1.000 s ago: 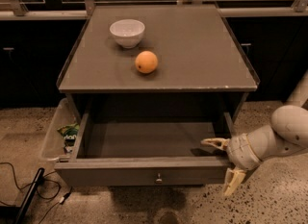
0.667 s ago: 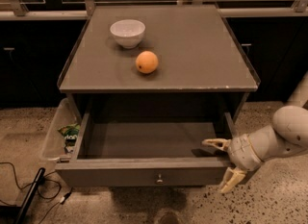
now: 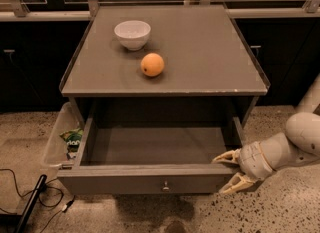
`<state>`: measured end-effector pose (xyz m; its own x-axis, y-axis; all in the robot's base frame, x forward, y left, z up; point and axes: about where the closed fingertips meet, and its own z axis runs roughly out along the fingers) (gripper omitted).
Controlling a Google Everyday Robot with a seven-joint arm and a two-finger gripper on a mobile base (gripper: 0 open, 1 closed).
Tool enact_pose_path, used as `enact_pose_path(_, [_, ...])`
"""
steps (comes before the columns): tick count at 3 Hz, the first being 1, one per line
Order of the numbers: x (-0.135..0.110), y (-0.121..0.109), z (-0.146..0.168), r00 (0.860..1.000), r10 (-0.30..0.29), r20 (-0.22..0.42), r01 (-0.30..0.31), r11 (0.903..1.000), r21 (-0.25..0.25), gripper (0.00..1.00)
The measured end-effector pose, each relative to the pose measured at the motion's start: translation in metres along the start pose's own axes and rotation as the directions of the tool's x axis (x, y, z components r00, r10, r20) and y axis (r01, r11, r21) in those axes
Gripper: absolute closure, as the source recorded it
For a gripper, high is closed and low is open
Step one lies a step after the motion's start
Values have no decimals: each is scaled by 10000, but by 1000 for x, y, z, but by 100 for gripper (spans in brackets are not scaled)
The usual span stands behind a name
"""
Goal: Open top drawer
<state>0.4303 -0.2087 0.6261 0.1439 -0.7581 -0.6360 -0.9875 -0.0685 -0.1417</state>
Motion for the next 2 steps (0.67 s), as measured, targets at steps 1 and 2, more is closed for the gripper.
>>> enact_pose_path(1, [-7,16,-17,9988,-34,-485,47,9996,279,86])
enact_pose_path(2, [-7,16,-17,9988,-34,-485,47,9996,279,71])
